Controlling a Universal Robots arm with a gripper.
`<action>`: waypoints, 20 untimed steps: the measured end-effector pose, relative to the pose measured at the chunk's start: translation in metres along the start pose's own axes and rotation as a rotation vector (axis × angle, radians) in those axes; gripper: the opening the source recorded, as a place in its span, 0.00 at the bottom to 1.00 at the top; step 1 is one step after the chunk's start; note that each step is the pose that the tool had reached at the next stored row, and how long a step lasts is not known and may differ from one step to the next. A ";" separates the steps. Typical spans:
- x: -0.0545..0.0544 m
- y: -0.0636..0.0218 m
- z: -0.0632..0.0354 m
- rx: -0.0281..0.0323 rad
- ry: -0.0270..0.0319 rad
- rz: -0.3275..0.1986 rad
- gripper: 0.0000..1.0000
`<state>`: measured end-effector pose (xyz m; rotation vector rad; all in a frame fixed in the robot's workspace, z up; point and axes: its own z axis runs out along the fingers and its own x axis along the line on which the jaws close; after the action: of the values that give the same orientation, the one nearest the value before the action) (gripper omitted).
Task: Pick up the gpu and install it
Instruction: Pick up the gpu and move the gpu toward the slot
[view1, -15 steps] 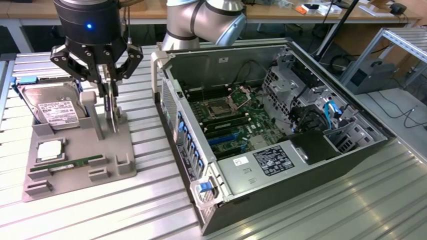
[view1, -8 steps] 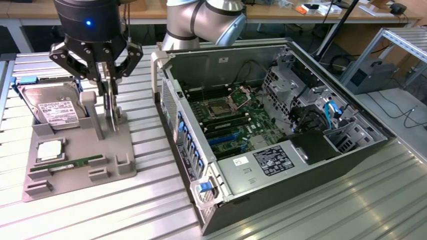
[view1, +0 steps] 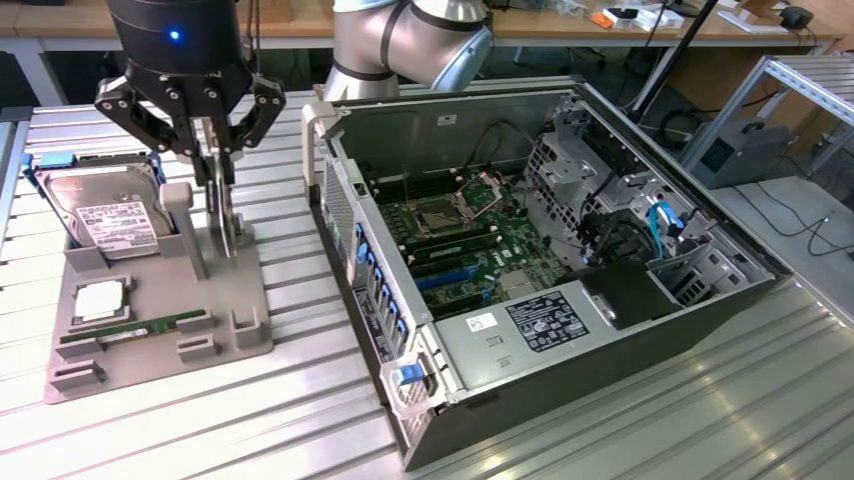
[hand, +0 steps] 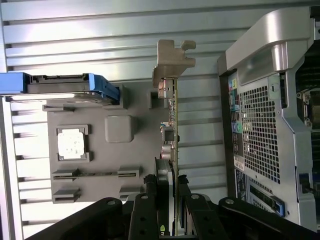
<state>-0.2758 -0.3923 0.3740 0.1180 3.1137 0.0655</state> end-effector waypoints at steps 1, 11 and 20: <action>0.000 0.0000 -0.0009 0.0000 0.0000 0.000 0.27; 0.000 0.0003 -0.0059 0.0000 0.0000 0.000 0.27; 0.000 0.0005 -0.0124 0.0000 0.0000 0.000 0.27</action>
<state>-0.2758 -0.3923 0.3864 0.1180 3.1136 0.0655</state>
